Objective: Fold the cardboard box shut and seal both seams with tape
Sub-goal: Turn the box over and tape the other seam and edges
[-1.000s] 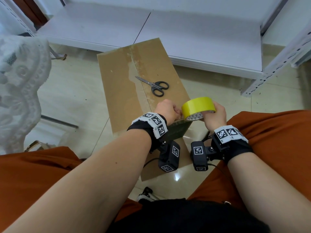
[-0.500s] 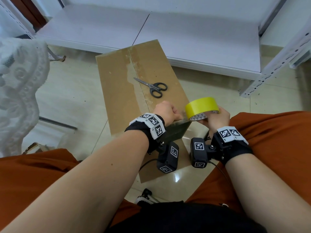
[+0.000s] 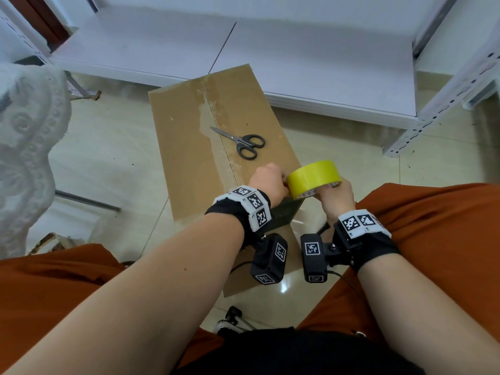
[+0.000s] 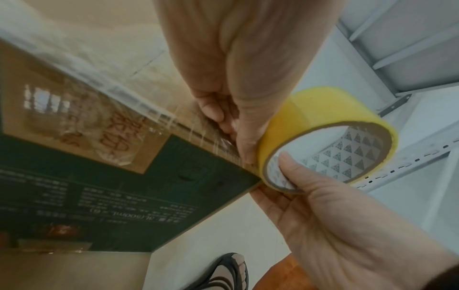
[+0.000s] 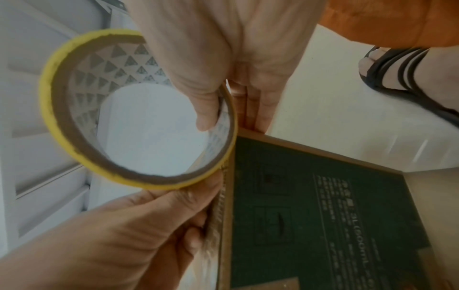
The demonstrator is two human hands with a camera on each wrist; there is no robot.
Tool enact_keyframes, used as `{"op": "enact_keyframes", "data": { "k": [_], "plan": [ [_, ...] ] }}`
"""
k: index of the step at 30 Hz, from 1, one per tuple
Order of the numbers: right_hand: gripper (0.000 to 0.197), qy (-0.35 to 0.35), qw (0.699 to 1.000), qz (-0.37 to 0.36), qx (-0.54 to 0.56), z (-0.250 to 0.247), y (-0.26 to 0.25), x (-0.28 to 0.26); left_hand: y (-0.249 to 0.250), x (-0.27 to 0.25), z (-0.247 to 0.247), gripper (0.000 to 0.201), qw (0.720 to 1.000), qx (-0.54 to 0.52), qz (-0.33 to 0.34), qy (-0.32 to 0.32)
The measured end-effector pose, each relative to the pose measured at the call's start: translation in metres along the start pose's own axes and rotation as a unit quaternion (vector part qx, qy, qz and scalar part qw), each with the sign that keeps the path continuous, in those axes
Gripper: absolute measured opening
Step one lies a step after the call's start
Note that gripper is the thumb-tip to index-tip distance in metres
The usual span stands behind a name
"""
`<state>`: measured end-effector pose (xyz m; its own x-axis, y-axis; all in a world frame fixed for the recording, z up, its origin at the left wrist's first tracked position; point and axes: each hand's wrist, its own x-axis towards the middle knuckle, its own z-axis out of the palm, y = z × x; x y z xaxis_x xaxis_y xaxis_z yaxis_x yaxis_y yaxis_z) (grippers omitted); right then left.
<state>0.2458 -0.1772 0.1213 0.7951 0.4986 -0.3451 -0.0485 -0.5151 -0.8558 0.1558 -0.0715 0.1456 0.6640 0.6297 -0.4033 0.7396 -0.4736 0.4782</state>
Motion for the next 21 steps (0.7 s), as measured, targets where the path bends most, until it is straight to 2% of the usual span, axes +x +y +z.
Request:
{"op": "enact_keyframes", "data": {
  "k": [7,11,14,17,21],
  "plan": [
    [0.011,0.009,0.998,0.004,0.061,-0.003,-0.001,0.001,-0.001,0.004,0.002,0.03,0.999,-0.04,-0.025,-0.015],
    [0.01,0.017,0.994,0.023,0.11,-0.005,-0.002,0.002,-0.002,0.005,0.005,0.02,0.998,-0.058,-0.022,-0.02],
    [0.011,0.051,0.992,0.023,0.114,-0.006,-0.001,0.004,-0.003,0.005,0.005,0.016,0.998,-0.062,-0.016,-0.011],
    [0.011,0.095,0.974,0.078,0.188,-0.009,0.002,0.008,-0.005,0.006,0.004,0.007,0.996,-0.085,-0.018,-0.011],
    [0.011,0.075,0.97,0.078,0.218,-0.01,0.004,0.009,-0.007,0.007,0.005,0.004,0.995,-0.092,-0.023,-0.013]
  ]
}}
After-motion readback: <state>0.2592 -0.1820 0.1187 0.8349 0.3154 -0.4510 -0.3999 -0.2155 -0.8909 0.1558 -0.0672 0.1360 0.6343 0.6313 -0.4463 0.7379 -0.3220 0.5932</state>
